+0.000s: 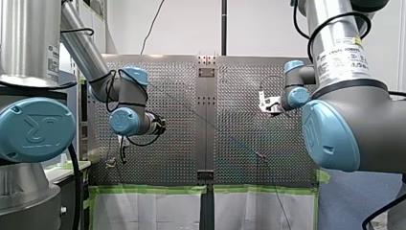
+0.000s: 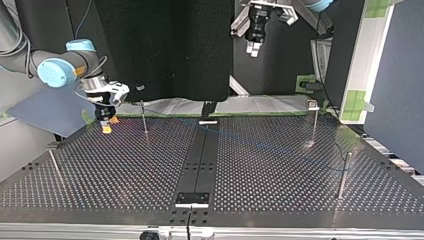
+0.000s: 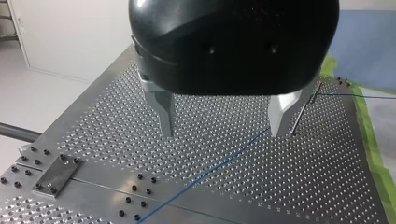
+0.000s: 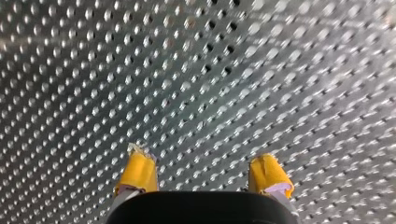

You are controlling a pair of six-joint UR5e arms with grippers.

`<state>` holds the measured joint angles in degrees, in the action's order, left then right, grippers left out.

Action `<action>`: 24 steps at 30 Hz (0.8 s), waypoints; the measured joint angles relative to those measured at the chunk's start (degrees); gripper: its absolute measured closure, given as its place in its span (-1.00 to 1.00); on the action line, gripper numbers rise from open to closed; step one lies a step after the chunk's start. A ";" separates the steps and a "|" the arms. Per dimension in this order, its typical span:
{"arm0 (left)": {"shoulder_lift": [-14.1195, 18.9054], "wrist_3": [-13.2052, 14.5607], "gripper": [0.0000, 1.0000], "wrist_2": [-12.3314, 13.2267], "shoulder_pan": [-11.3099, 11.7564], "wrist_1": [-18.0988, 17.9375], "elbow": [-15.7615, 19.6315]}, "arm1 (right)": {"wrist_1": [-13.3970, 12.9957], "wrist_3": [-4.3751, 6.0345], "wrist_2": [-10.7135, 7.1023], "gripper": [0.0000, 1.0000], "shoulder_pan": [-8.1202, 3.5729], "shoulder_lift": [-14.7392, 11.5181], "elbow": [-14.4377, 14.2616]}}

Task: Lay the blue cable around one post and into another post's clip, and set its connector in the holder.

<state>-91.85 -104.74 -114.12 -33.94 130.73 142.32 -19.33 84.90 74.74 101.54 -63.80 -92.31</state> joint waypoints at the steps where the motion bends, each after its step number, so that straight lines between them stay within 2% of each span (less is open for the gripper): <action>1: 0.00 -0.01 -1.00 0.00 0.13 -0.01 -0.04 | -0.29 0.37 0.40 -0.99 0.41 -0.41 -0.40; 12: -0.06 0.47 -1.00 0.04 1.45 0.59 -1.42 | -4.31 4.99 5.40 -0.99 5.39 -5.37 -5.37; 19: -0.79 0.82 -1.00 0.01 2.17 1.00 -2.70 | -3.56 4.98 9.01 -0.99 9.01 -9.00 -8.99; 24: -1.93 0.72 -1.00 0.01 2.93 0.39 -3.89 | -4.38 3.83 11.18 -0.99 11.18 -11.17 -11.16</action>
<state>-93.79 -104.02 -114.12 -31.01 131.13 138.43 -23.71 88.73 85.92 112.72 -74.98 -103.47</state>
